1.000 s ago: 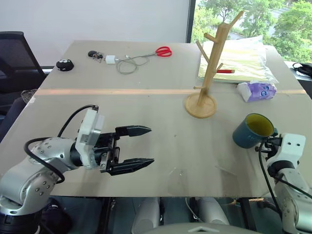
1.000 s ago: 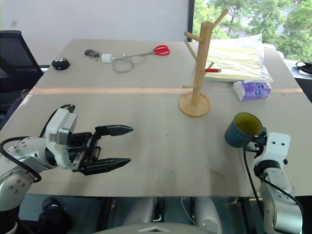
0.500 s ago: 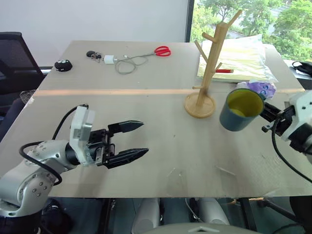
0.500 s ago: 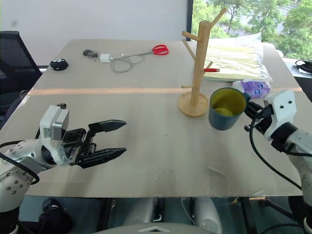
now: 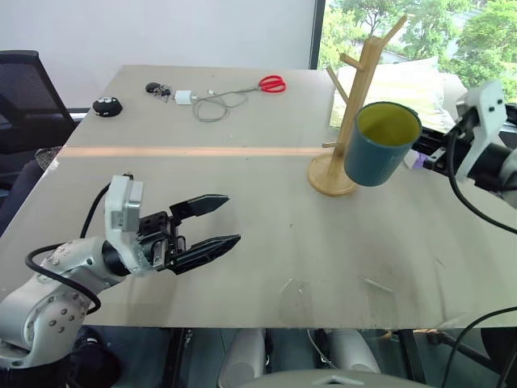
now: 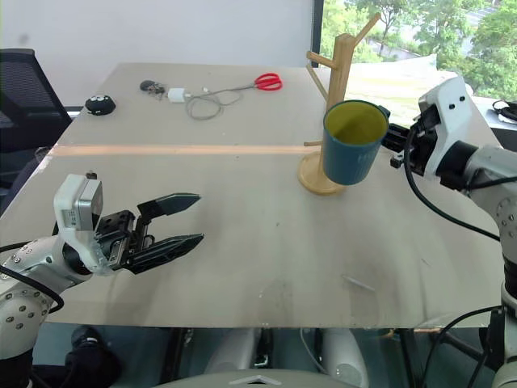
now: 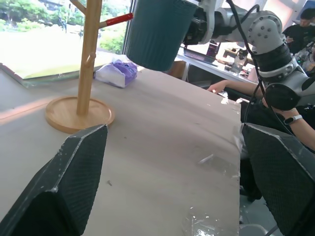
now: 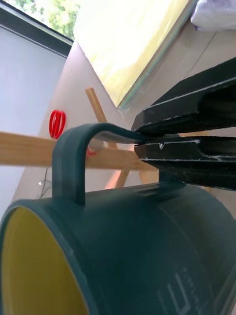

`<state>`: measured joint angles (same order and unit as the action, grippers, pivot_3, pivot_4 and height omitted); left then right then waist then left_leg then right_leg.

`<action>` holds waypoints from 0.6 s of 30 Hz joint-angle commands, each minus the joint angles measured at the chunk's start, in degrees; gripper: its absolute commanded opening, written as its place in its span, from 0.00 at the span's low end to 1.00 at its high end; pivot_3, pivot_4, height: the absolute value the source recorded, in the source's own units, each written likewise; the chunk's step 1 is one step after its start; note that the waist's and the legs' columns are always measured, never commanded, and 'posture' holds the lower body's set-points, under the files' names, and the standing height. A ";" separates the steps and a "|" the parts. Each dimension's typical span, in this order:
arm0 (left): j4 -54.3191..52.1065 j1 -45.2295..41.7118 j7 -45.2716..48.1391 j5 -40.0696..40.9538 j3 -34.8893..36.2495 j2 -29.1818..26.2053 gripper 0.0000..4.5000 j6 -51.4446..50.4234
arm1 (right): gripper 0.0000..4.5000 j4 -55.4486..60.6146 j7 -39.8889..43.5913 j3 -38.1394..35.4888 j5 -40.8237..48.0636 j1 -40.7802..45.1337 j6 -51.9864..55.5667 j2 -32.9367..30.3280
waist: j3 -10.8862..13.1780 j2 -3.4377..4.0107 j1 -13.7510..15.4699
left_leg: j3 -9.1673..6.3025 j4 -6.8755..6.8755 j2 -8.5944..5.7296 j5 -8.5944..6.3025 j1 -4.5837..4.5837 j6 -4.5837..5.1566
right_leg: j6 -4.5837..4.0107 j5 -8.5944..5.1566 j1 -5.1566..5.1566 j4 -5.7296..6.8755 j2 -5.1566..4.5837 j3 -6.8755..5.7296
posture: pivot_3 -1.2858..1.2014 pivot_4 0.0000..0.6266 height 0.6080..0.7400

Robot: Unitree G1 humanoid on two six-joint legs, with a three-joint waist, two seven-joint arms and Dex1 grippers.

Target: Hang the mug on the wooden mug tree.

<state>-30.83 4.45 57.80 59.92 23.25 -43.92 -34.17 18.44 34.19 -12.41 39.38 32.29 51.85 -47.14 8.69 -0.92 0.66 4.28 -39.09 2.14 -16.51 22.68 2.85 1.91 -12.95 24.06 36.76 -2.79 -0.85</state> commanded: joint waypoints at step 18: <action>-7.51 4.11 -7.71 4.09 2.63 2.26 0.99 1.09 | 0.07 -19.80 11.19 13.90 -14.96 11.43 -14.09 4.78 | 0.02 0.02 0.11 | 0.00 0.00 0.00 0.09 0.07 -0.16 | 0.03 0.03 0.06 0.01 -0.01 -0.01 | 0.52 0.24 1.00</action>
<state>-35.69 8.32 50.73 63.17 24.55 -41.82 -34.05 -1.80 43.93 1.98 25.23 42.73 39.88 -41.62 8.70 -0.90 0.77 4.29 -39.10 2.14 -16.42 22.78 2.69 1.95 -12.92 24.11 36.75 -2.80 -0.85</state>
